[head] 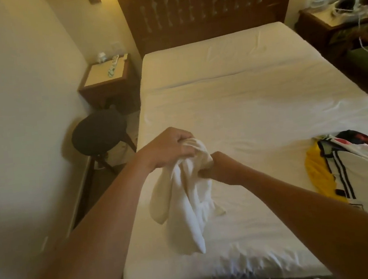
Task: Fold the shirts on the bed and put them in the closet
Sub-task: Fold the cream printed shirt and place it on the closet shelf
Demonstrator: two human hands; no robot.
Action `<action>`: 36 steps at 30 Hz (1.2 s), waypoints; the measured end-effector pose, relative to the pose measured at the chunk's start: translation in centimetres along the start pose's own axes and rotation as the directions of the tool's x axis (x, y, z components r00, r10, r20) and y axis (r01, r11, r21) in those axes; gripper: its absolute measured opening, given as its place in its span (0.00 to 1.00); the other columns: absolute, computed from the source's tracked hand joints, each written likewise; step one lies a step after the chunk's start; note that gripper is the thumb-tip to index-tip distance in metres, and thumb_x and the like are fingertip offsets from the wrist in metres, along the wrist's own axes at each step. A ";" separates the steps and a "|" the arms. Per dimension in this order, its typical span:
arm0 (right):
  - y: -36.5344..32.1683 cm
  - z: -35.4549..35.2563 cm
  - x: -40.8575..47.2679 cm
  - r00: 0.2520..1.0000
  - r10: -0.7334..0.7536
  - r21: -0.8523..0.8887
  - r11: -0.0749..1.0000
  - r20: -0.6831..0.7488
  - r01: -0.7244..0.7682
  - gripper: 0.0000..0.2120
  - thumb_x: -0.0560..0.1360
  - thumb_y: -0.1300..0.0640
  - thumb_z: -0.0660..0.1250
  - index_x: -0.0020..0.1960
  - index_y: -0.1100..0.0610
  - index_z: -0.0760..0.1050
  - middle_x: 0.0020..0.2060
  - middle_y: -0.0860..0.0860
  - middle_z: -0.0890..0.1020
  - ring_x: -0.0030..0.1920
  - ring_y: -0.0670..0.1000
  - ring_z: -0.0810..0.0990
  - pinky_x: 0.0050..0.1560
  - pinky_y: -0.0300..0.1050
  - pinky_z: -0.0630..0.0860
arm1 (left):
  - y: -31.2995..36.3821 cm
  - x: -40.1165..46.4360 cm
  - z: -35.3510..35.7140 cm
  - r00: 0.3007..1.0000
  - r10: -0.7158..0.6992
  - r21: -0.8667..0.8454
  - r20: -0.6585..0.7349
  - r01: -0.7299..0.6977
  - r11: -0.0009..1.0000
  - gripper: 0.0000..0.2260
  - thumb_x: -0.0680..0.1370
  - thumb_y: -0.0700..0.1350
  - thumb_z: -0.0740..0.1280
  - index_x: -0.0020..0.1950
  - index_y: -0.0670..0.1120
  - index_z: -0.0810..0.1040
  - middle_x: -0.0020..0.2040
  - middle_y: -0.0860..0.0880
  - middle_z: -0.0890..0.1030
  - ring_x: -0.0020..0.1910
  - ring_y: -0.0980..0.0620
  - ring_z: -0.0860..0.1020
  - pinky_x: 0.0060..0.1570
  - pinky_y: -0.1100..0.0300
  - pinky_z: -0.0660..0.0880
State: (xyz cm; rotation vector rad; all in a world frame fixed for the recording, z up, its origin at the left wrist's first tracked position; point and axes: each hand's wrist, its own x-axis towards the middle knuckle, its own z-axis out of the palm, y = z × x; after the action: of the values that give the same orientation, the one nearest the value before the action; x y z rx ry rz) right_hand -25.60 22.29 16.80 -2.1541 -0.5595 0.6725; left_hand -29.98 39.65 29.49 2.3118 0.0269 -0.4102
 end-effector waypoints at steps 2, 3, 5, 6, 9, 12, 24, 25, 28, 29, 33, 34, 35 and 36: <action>2.1 -0.4 0.2 0.993 0.066 -0.067 0.996 0.095 -0.059 0.08 0.74 0.52 0.74 0.43 0.57 0.81 0.39 0.49 0.81 0.39 0.48 0.79 0.39 0.39 0.74 | -0.3 -0.1 -0.4 0.995 -0.026 -0.046 -0.094 0.022 0.999 0.07 0.76 0.39 0.71 0.49 0.35 0.81 0.45 0.34 0.80 0.40 0.45 0.80 0.43 0.53 0.76; 3.3 -0.4 0.1 0.985 0.098 -0.140 0.987 0.141 -0.078 0.10 0.74 0.51 0.74 0.47 0.58 0.83 0.43 0.51 0.83 0.43 0.50 0.81 0.46 0.44 0.77 | -0.4 -0.4 -0.7 0.987 -0.047 -0.080 -0.153 0.035 0.996 0.06 0.76 0.39 0.72 0.50 0.37 0.83 0.47 0.36 0.82 0.44 0.43 0.82 0.46 0.49 0.79; 5.7 -0.4 -0.5 0.973 0.157 -0.267 0.958 0.170 -0.108 0.13 0.75 0.50 0.72 0.54 0.58 0.84 0.49 0.53 0.84 0.51 0.55 0.82 0.56 0.52 0.78 | -1.1 -1.2 -1.1 0.956 -0.112 -0.183 -0.270 0.063 0.981 0.06 0.77 0.39 0.72 0.52 0.41 0.85 0.49 0.40 0.84 0.48 0.43 0.84 0.52 0.48 0.81; 6.7 -0.5 -0.8 0.977 0.170 -0.263 0.956 0.127 -0.132 0.13 0.76 0.50 0.71 0.53 0.59 0.84 0.49 0.54 0.84 0.52 0.56 0.81 0.57 0.52 0.78 | -1.6 -1.8 -1.3 0.938 -0.136 -0.219 -0.319 0.067 0.973 0.06 0.77 0.39 0.72 0.52 0.42 0.85 0.48 0.41 0.85 0.48 0.44 0.84 0.51 0.48 0.81; 8.1 -2.2 -1.9 0.976 0.178 -0.021 0.983 -0.126 -0.182 0.12 0.78 0.54 0.69 0.38 0.60 0.78 0.35 0.53 0.79 0.40 0.55 0.77 0.42 0.48 0.72 | -4.1 -3.4 -1.7 0.896 -0.182 -0.134 -0.405 0.139 0.981 0.05 0.77 0.42 0.72 0.51 0.45 0.85 0.45 0.45 0.85 0.45 0.48 0.83 0.47 0.53 0.79; 7.2 -4.9 -3.0 0.913 0.153 0.143 0.984 -0.378 -0.106 0.16 0.79 0.53 0.69 0.35 0.56 0.70 0.30 0.50 0.73 0.34 0.52 0.71 0.36 0.47 0.67 | -7.1 -4.4 -1.6 0.902 -0.202 0.158 -0.381 0.279 0.947 0.06 0.76 0.47 0.73 0.46 0.45 0.85 0.40 0.44 0.83 0.42 0.45 0.82 0.45 0.51 0.79; 5.2 -6.2 -11.9 0.926 -0.064 -0.620 0.760 -0.372 -0.197 0.12 0.75 0.61 0.65 0.58 0.56 0.77 0.53 0.56 0.76 0.55 0.60 0.77 0.48 0.50 0.74 | -11.4 -10.7 1.2 0.863 -0.105 0.485 -0.495 0.375 0.790 0.07 0.82 0.47 0.67 0.51 0.46 0.83 0.40 0.48 0.80 0.39 0.47 0.78 0.41 0.53 0.77; 5.4 -6.0 -12.7 0.895 -0.020 -0.543 0.801 -0.446 -0.253 0.13 0.74 0.64 0.64 0.57 0.57 0.78 0.52 0.57 0.76 0.55 0.61 0.77 0.47 0.49 0.73 | -11.5 -11.2 1.5 0.850 -0.135 0.408 -0.509 0.377 0.832 0.08 0.82 0.48 0.66 0.51 0.46 0.84 0.41 0.48 0.80 0.40 0.47 0.78 0.42 0.53 0.75; 5.9 -4.6 -14.9 0.806 0.083 -0.307 0.898 -0.586 -0.315 0.14 0.73 0.67 0.64 0.56 0.59 0.80 0.51 0.60 0.79 0.53 0.63 0.78 0.46 0.45 0.68 | -10.4 -12.6 2.3 0.814 -0.263 0.073 -0.518 0.349 0.934 0.13 0.81 0.53 0.64 0.51 0.46 0.84 0.46 0.45 0.82 0.46 0.43 0.79 0.54 0.47 0.77; 5.7 -3.8 -15.6 0.778 0.119 -0.224 0.921 -0.617 -0.319 0.14 0.73 0.68 0.63 0.56 0.60 0.80 0.50 0.60 0.79 0.52 0.62 0.77 0.46 0.45 0.67 | -9.9 -13.2 2.6 0.793 -0.305 -0.047 -0.528 0.332 0.942 0.15 0.78 0.56 0.64 0.50 0.48 0.84 0.47 0.45 0.82 0.48 0.42 0.79 0.58 0.45 0.77; 3.6 -2.1 -16.9 0.624 0.328 0.185 0.941 -0.709 -0.284 0.11 0.74 0.66 0.60 0.50 0.62 0.80 0.43 0.57 0.78 0.47 0.60 0.76 0.44 0.47 0.68 | -7.4 -14.4 4.1 0.758 -0.456 -0.524 -0.466 0.179 0.833 0.11 0.79 0.54 0.65 0.54 0.51 0.82 0.51 0.43 0.83 0.48 0.42 0.81 0.57 0.43 0.78; 3.1 -2.2 -17.2 0.588 0.382 0.275 0.924 -0.713 -0.267 0.09 0.73 0.66 0.60 0.47 0.64 0.79 0.41 0.60 0.78 0.46 0.62 0.77 0.43 0.49 0.68 | -6.7 -14.8 4.3 0.786 -0.461 -0.601 -0.413 0.146 0.786 0.09 0.82 0.51 0.65 0.55 0.49 0.82 0.51 0.43 0.83 0.47 0.43 0.81 0.53 0.46 0.79; 2.4 -2.4 -17.6 0.558 0.429 0.347 0.903 -0.710 -0.253 0.08 0.73 0.66 0.59 0.44 0.66 0.77 0.38 0.61 0.77 0.44 0.63 0.76 0.41 0.50 0.68 | -6.2 -15.2 4.1 0.819 -0.455 -0.646 -0.350 0.141 0.750 0.09 0.83 0.49 0.64 0.55 0.48 0.82 0.50 0.43 0.83 0.46 0.44 0.81 0.48 0.50 0.78; 1.8 -2.9 -17.8 0.541 0.459 0.396 0.887 -0.705 -0.237 0.08 0.73 0.65 0.59 0.42 0.66 0.76 0.36 0.60 0.75 0.41 0.61 0.75 0.40 0.50 0.68 | -5.8 -15.6 3.7 0.848 -0.443 -0.666 -0.290 0.154 0.730 0.09 0.84 0.48 0.63 0.55 0.47 0.82 0.50 0.43 0.84 0.47 0.43 0.82 0.45 0.52 0.77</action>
State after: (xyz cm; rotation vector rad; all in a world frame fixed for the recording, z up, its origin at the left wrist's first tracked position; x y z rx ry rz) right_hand -37.08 9.17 21.87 -2.0536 0.4487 -0.0777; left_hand -46.62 42.77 27.69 1.6744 0.6849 -0.0131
